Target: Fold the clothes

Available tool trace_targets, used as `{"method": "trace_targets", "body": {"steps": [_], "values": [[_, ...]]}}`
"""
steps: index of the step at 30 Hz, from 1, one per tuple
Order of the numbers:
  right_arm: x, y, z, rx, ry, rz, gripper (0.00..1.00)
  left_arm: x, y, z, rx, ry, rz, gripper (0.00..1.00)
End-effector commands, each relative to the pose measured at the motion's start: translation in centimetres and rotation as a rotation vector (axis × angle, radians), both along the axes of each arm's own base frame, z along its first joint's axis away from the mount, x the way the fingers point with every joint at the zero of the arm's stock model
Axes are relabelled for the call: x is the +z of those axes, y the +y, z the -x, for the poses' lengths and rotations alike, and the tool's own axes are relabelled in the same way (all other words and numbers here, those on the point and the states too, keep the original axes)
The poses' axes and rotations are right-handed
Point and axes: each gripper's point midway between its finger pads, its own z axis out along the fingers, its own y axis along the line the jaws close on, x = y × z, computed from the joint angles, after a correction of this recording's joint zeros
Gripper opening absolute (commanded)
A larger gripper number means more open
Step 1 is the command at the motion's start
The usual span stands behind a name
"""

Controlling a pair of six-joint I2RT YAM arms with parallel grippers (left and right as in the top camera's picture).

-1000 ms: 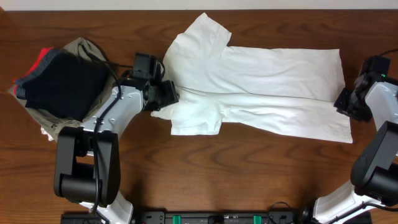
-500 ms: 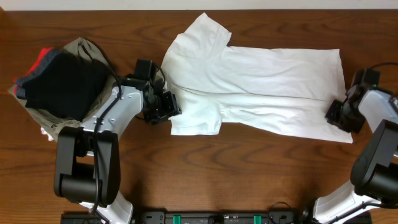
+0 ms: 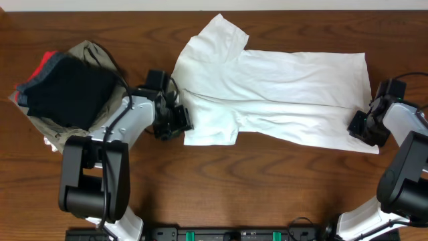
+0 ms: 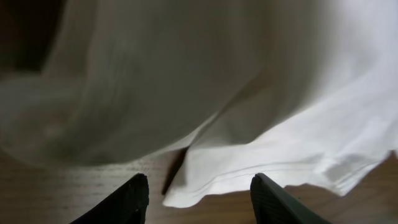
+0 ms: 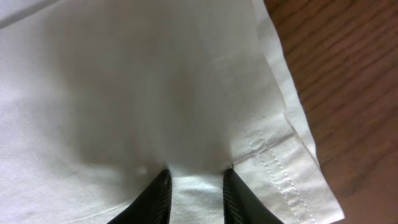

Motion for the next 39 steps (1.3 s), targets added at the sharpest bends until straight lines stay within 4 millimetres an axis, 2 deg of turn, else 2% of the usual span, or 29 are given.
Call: {"method": "trace_targets", "body": {"steps": [1, 3, 6, 8, 9, 12, 16, 19, 22, 24, 26, 30, 39], "values": [[-1.2, 0.8, 1.0, 0.008, 0.026, -0.047, 0.27, -1.3, -0.7, 1.6, -0.028, 0.036, -0.022, 0.55], [-1.2, 0.8, 1.0, 0.008, 0.026, -0.047, 0.27, -1.5, -1.3, 1.7, -0.041, 0.025, -0.019, 0.54], [-1.2, 0.8, 1.0, 0.008, 0.027, -0.047, 0.27, -1.5, -2.3, 1.6, -0.052, 0.011, -0.014, 0.26], [-1.2, 0.8, 1.0, 0.008, 0.027, -0.047, 0.27, -1.5, -2.6, 1.7, -0.064, 0.007, -0.013, 0.11], [-1.2, 0.8, 1.0, 0.008, 0.027, -0.047, 0.27, -1.5, -2.7, 1.8, -0.068, 0.008, -0.013, 0.07], [-1.2, 0.8, 1.0, 0.008, 0.028, -0.047, 0.27, -0.9, -3.4, 1.9, -0.073, 0.012, 0.034, 0.06], [-1.2, 0.8, 1.0, 0.008, 0.027, -0.047, 0.27, 2.5, -4.6, 0.4, -0.104, -0.083, 0.126, 0.06], [-1.2, 0.8, 1.0, 0.008, 0.027, -0.047, 0.27, 6.5, -4.7, -2.7, -0.113, -0.263, 0.155, 0.06], [-1.2, 0.8, 1.0, 0.008, 0.027, -0.047, 0.27, 11.1, -4.5, -6.8, -0.086, -0.512, 0.186, 0.06], [-1.2, 0.8, 1.0, 0.008, 0.027, -0.047, 0.27, 13.0, -3.8, -9.0, -0.034, -0.625, 0.161, 0.06], [-1.2, 0.8, 1.0, 0.008, 0.027, -0.047, 0.27, 13.7, -2.8, -10.7, 0.024, -0.695, 0.110, 0.06], [-1.2, 0.8, 1.0, 0.008, 0.028, -0.047, 0.27, 12.9, -2.3, -12.1, 0.058, -0.723, 0.063, 0.06], [-1.2, 0.8, 1.0, 0.008, 0.027, -0.046, 0.27, 7.5, -2.5, -12.2, 0.056, -0.595, 0.043, 0.06]]}}
